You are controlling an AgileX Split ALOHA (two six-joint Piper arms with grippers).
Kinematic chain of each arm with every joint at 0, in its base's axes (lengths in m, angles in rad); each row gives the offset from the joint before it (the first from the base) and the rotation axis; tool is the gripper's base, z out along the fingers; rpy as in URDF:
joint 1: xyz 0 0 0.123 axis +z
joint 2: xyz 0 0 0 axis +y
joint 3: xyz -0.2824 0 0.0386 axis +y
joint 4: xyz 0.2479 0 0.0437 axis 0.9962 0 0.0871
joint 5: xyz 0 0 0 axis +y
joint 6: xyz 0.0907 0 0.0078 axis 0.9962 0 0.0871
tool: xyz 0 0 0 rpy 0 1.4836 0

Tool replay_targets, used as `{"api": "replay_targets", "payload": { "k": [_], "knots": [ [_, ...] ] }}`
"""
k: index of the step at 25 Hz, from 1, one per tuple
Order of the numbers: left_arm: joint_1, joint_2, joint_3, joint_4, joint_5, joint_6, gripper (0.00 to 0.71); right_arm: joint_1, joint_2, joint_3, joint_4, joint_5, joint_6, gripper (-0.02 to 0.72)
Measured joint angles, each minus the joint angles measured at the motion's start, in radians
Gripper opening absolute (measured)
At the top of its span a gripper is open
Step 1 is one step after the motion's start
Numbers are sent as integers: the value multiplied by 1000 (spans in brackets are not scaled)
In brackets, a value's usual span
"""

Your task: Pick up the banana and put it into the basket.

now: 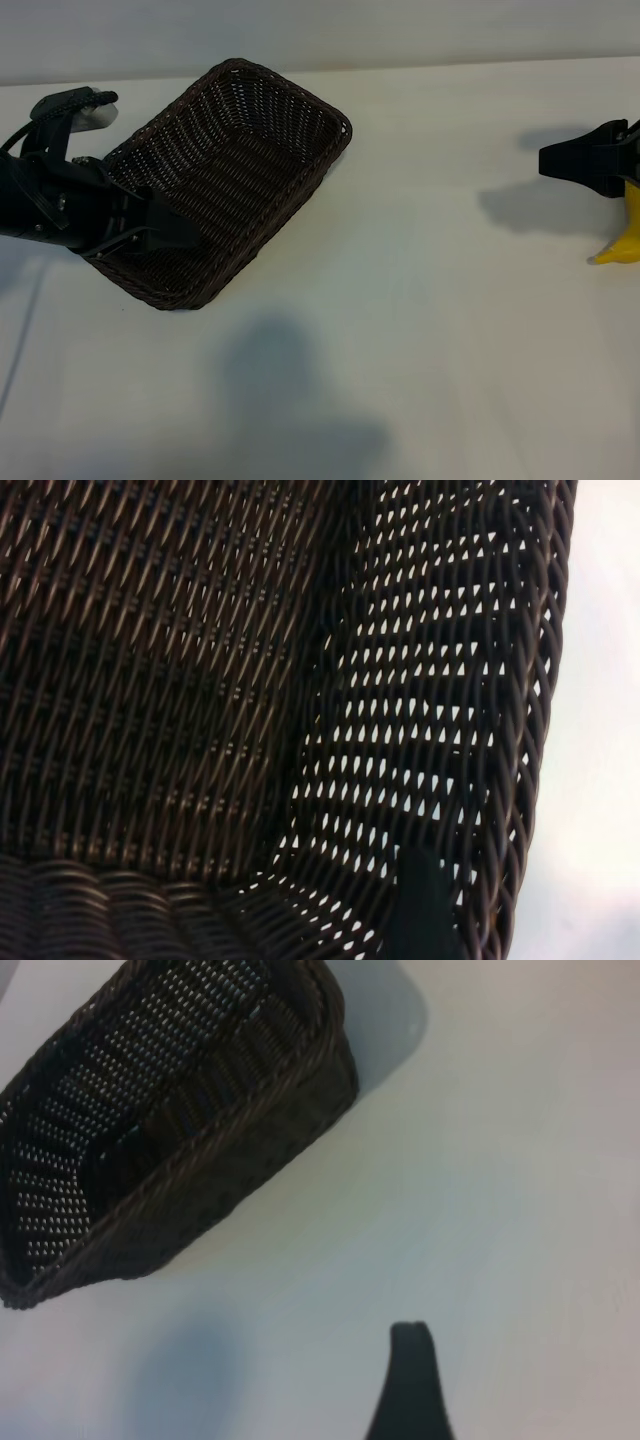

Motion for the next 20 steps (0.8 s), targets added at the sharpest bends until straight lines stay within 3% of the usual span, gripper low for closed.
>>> {"api": "replay_targets", "payload": {
  "k": [14, 20],
  "knots": [
    [0, 0, 0, -1, -37, -4, 560, 0, 0, 0, 0, -9, 0, 566],
    [0, 0, -3, 22, -23, -129, 560, 0, 0, 0, 0, -13, 0, 566]
  ]
}}
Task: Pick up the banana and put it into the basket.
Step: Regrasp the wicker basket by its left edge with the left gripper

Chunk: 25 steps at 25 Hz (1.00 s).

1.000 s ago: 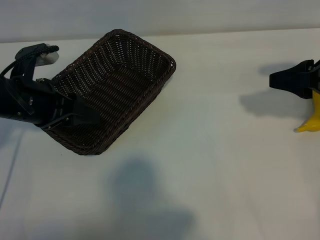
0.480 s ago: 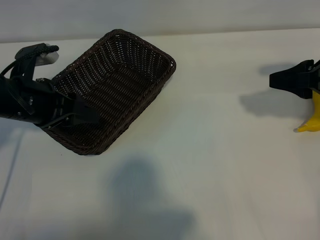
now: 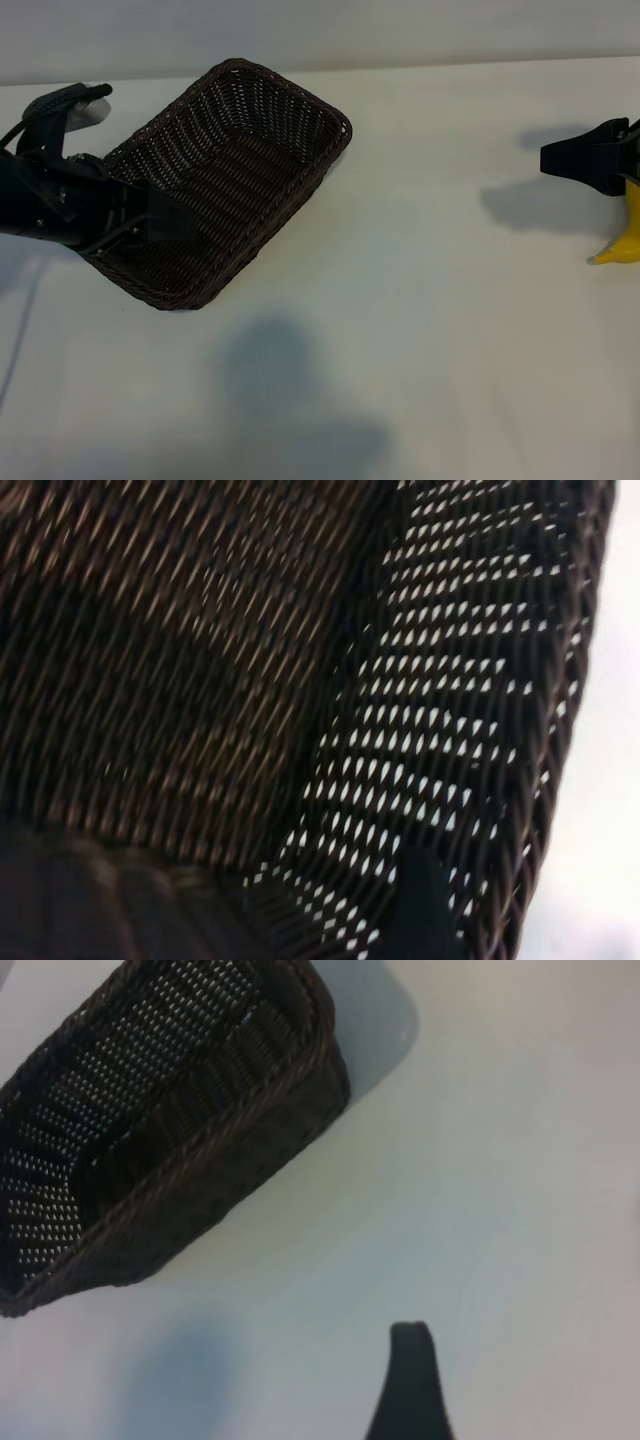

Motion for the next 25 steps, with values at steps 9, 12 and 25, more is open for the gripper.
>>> {"api": "replay_targets", "payload": {
  "k": [9, 12, 25],
  "knots": [
    [0, 0, -87, 239, 35, -507, 560, 0, 0, 0, 0, -2, 0, 566],
    [0, 0, -90, 305, 34, -671, 560, 0, 0, 0, 0, -2, 0, 566],
    [0, 0, -136, 403, 143, -1056, 560, 0, 0, 0, 0, -10, 2, 566]
  ]
}}
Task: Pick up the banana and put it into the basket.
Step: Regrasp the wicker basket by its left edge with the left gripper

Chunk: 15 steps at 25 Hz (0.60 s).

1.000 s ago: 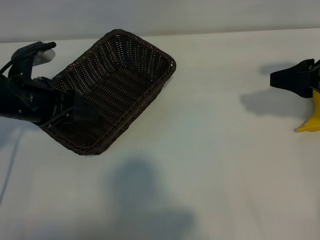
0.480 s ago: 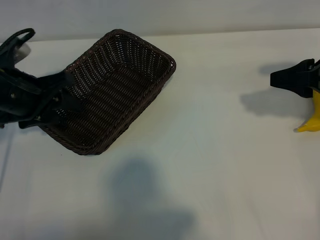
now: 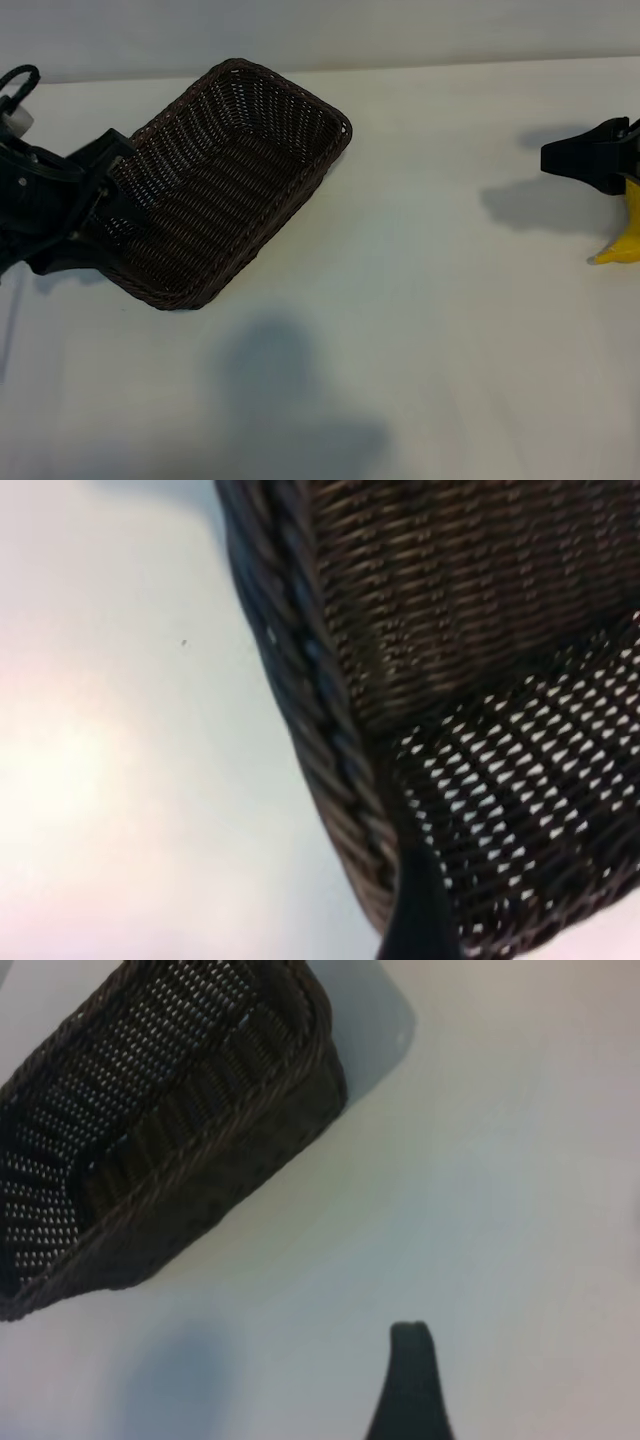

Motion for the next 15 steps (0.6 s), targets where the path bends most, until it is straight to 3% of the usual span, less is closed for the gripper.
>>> {"api": "replay_targets", "payload": {
  "k": [5, 15],
  "knots": [
    [0, 0, -66, 111, 109, -77, 560, 0, 0, 0, 0, -6, 0, 566],
    [0, 22, -71, 186, 124, -261, 560, 0, 0, 0, 6, -12, 0, 566]
  ]
}}
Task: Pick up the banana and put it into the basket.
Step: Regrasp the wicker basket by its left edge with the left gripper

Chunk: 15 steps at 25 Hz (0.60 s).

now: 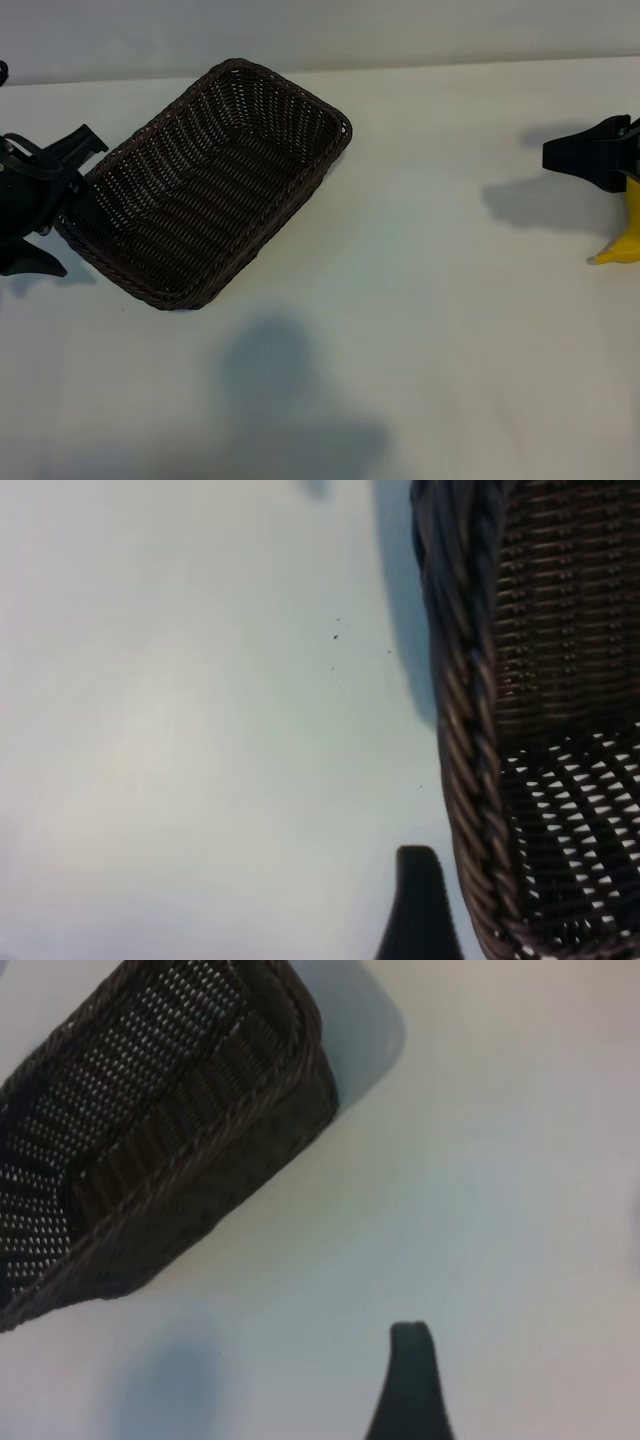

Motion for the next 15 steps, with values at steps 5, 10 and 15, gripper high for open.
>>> {"api": "replay_targets", "payload": {
  "k": [5, 10, 15],
  "knots": [
    [0, 59, -2, -1, -16, -16, 560, 0, 0, 0, 5, -3, 0, 566],
    [0, 96, -3, -2, -40, -17, 560, 0, 0, 0, 5, -4, 1, 566],
    [0, 139, 1, -2, -82, -14, 560, 0, 0, 0, 7, -6, 1, 566]
  ]
}}
